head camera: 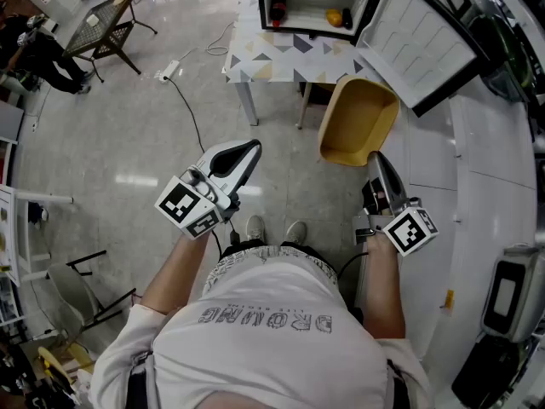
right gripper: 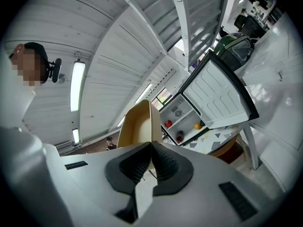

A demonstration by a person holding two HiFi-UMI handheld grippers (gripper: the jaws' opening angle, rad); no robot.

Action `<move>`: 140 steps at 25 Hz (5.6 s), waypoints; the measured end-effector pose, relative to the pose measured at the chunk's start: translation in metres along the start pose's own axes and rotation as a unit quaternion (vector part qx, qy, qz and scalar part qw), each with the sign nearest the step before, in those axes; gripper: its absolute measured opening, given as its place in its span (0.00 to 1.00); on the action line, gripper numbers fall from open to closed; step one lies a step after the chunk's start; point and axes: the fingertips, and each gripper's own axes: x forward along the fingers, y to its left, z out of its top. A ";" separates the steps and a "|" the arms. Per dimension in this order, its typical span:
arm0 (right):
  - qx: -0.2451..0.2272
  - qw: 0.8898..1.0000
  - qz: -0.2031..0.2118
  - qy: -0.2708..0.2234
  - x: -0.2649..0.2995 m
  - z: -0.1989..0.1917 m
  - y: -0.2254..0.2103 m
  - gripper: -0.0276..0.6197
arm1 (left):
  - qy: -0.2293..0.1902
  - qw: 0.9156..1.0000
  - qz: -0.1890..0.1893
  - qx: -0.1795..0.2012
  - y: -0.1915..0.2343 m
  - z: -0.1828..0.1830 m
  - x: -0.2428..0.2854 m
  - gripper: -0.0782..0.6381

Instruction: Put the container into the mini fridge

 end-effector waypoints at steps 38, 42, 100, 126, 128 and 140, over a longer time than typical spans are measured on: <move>-0.046 0.999 -0.012 0.026 0.014 0.030 -0.066 0.06 | 0.003 1.000 0.018 -0.014 0.012 -0.025 0.070 0.12; -0.050 0.998 -0.020 0.029 0.033 0.032 -0.077 0.06 | 0.002 1.000 0.022 -0.019 0.035 -0.026 0.080 0.12; -0.072 0.990 -0.101 0.071 0.506 0.121 -0.208 0.06 | 0.031 0.999 -0.022 -0.017 0.414 0.003 0.251 0.12; 0.020 0.989 -0.080 0.120 0.595 0.145 -0.262 0.07 | 0.023 0.999 0.032 -0.015 0.417 0.011 0.310 0.12; 0.026 0.989 -0.081 0.118 0.598 0.146 -0.264 0.07 | 0.023 0.999 0.033 -0.015 0.418 0.011 0.312 0.12; 0.043 0.990 -0.062 0.121 0.608 0.147 -0.265 0.12 | 0.025 0.999 0.034 -0.015 0.418 0.012 0.327 0.12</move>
